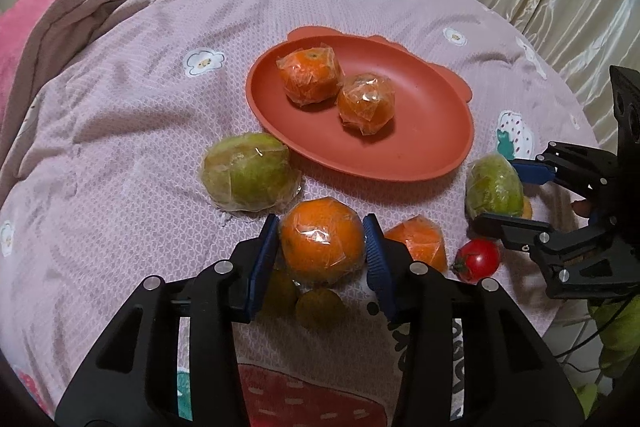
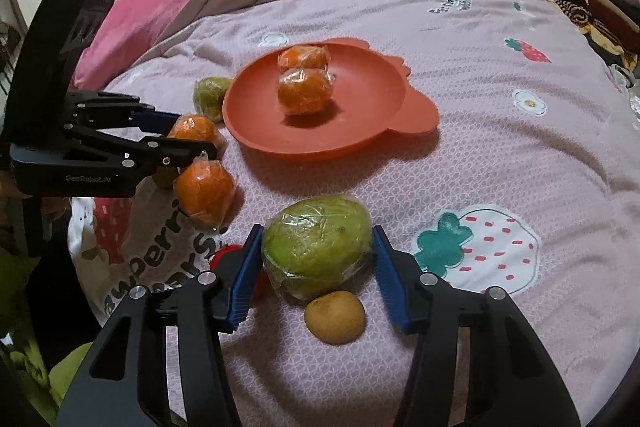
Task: Organize fruits
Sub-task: 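Carry the mandarin and the green fruit over the orange plate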
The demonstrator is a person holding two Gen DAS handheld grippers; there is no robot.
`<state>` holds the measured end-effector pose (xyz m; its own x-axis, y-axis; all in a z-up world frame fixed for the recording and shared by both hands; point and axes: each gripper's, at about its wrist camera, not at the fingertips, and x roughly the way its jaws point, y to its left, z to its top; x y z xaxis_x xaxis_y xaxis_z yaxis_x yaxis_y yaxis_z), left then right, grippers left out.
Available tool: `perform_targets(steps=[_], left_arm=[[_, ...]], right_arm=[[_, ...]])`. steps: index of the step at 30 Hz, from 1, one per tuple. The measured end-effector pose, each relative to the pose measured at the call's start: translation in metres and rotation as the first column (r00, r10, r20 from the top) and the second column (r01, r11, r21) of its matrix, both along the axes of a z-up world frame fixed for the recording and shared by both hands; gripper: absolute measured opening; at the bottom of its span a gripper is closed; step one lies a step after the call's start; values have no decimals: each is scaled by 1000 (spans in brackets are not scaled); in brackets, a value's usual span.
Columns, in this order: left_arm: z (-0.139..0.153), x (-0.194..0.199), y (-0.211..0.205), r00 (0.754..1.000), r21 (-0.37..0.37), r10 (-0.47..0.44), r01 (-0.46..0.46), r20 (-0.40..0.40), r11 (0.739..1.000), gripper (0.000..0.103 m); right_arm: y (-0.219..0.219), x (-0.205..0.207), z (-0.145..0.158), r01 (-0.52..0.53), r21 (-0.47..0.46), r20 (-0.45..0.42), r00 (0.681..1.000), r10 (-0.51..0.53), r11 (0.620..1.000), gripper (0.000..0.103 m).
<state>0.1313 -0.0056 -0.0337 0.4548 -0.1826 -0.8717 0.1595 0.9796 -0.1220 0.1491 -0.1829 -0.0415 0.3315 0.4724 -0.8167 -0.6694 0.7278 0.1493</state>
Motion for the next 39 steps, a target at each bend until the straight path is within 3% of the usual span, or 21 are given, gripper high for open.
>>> perform_targets(steps=[21,39], left_arm=[[46,15,11,996,-36,30,-27,89,999,34],[42,51,2,997,-44,18,-15,70,999,34]], right_arm=[[-5,13,49,6,43,112,994,-11,999,52],[2,34,58,-6,37,146,989,0,999,52]])
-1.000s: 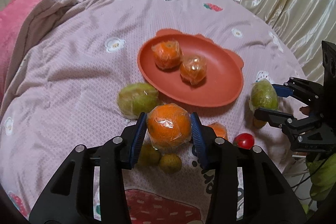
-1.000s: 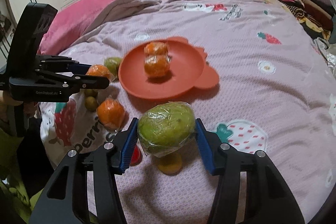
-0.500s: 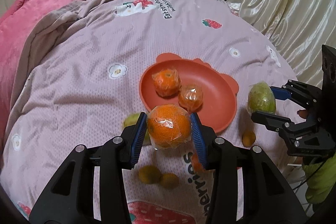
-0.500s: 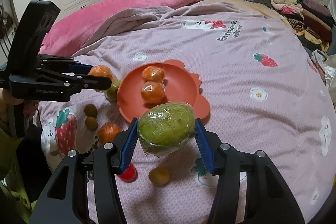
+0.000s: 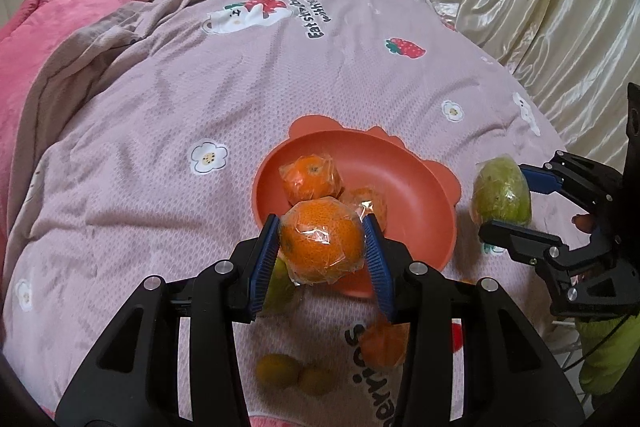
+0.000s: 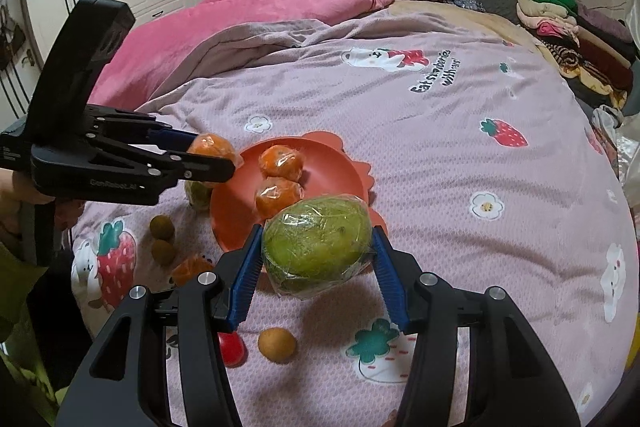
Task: Organize fruits
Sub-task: 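Carry the mandarin and the green fruit over the orange plate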
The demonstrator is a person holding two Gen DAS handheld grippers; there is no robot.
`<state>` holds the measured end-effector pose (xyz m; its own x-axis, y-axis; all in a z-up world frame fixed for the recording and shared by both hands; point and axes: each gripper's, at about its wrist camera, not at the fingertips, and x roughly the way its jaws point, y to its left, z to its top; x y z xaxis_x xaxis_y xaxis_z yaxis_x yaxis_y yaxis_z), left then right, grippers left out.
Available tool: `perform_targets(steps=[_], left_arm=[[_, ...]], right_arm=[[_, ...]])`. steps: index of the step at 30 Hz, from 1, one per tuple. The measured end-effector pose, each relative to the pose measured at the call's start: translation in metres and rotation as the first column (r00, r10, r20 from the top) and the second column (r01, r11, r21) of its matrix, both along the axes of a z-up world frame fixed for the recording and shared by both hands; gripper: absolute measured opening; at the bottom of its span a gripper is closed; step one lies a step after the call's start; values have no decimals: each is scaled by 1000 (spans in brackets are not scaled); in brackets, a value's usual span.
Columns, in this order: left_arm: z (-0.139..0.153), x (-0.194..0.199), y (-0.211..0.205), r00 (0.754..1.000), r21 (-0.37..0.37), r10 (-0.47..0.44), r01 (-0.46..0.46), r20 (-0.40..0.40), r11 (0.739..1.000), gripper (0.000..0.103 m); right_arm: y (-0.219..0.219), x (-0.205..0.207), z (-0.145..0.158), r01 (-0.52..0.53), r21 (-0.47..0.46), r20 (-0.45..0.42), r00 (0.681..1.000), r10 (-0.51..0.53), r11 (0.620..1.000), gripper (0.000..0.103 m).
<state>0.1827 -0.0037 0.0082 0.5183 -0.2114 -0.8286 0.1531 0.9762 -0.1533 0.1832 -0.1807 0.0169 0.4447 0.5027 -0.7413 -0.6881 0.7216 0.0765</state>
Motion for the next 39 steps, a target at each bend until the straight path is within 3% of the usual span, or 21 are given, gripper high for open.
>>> perform_targets(steps=[19,39], left_arm=[[-19,20,-1,999,-5,-11,11,-45,1000,35],[-20,20,5,999,-32,-8,7,-35,999,36]], right_arm=[[14,12,-10,-25,-21,-16,1000,25,999,52],[36,19,-28,-57,-76,-37,998,54,995,52]])
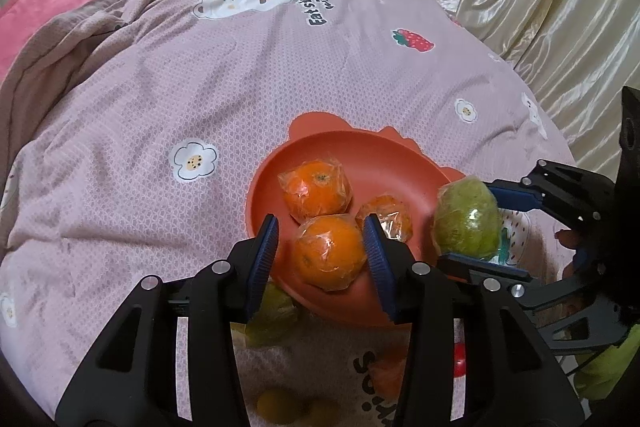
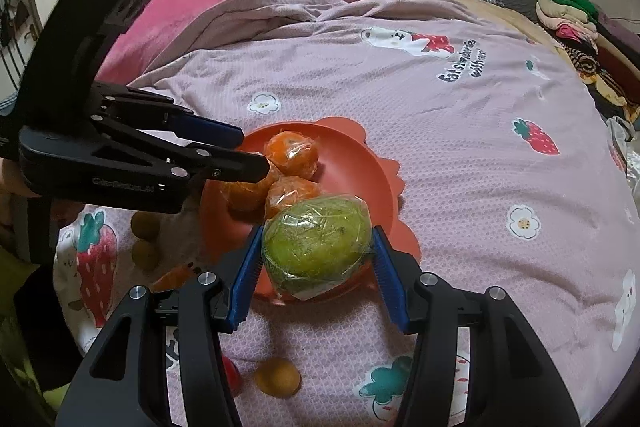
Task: Organize fruits
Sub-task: 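Carry the mandarin and the green fruit over the orange plate, then lower both fruits into the plate and open both tools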
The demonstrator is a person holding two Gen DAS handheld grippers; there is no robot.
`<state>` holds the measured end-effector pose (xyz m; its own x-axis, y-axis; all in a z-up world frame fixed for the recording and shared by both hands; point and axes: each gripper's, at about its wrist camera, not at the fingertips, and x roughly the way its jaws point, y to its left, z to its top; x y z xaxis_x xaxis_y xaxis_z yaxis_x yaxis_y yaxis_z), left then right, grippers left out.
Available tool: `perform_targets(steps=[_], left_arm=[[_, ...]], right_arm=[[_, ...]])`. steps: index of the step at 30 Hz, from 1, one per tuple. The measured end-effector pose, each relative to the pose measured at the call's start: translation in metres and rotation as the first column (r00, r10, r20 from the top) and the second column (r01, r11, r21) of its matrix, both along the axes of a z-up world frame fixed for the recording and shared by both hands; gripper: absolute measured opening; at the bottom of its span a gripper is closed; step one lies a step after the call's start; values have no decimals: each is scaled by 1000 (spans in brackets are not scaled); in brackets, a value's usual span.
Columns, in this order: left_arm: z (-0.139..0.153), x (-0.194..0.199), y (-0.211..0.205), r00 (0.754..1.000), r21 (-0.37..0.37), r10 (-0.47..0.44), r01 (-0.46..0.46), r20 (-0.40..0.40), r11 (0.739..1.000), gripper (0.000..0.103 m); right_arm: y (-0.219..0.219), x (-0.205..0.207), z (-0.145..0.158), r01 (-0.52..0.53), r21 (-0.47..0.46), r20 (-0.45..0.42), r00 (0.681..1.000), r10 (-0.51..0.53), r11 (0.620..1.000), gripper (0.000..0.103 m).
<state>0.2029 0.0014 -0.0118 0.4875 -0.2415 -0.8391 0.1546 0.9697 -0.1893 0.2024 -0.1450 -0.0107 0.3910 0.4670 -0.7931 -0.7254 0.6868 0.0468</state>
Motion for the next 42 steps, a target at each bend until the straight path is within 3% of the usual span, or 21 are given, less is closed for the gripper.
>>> perform_targets(steps=[29,39,42], left_arm=[[4,-3,11,1000,-20,28,-27,11,999,36],[7,-6,15,999,-22,39,-38,17,999,36],[10,-8,17,999,-21,43,-43,26,999,43]], right_arm=[[9,3,-3,-2,-2,-25,1000,1,1000,54],[3,2,-1,22,4,-20,1000,-21,1000,62],[0,1,0,29,8,-20,999,-29,1000,65]])
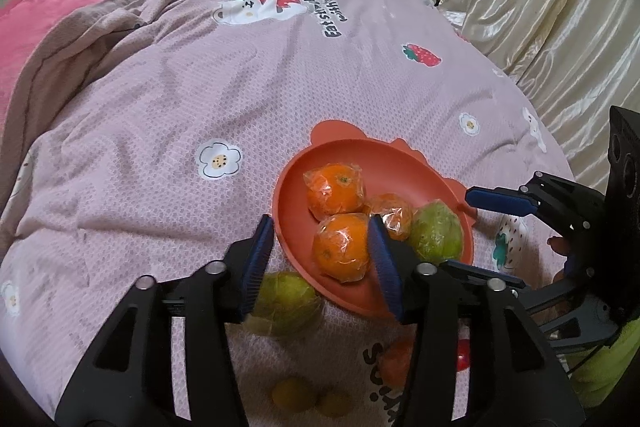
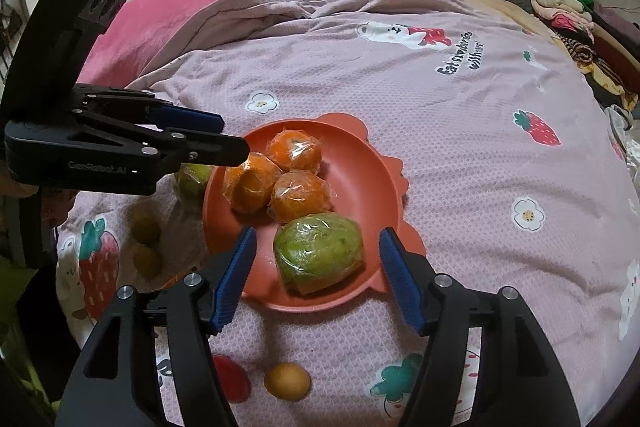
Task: Organize fruits
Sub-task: 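Lower both fruits into the plate and open both tools, then withdraw both open tools from the plate toward the remaining loose fruits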
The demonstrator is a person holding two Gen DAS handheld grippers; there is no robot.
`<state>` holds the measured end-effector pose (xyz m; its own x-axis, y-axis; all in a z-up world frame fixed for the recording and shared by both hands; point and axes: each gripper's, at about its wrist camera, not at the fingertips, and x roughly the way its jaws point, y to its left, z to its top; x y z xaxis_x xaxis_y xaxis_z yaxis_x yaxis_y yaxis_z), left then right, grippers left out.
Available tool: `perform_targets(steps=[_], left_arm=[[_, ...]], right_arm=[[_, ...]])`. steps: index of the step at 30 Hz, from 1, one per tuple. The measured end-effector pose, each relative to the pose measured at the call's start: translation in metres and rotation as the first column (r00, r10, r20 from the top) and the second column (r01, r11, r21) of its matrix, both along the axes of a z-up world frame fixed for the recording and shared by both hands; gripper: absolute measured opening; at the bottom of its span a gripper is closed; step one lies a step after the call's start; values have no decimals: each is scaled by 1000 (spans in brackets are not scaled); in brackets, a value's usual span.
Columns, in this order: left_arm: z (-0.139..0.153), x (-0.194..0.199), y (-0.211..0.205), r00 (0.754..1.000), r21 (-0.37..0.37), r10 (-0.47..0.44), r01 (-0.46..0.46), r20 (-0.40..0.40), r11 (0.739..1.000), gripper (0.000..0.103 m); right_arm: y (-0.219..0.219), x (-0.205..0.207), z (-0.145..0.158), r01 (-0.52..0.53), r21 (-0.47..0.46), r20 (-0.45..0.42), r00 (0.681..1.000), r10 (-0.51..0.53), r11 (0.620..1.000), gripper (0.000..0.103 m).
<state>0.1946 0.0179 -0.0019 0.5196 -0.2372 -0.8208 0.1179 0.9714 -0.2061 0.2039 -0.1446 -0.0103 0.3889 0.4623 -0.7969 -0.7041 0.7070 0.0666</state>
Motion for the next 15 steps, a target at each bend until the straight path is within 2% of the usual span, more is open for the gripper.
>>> perform_targets(steps=[3,15], left_arm=[[2,-1,1,1000,-2,2,-2,6,1000,44],[8,-7,4,1000,0,22,-22,22,1000,60]], right_arm=[[-1,-1,1,5,3,3,1000,-5,1000,69],[-6,-6,7,28,12,13,1000,-28,1000,82]])
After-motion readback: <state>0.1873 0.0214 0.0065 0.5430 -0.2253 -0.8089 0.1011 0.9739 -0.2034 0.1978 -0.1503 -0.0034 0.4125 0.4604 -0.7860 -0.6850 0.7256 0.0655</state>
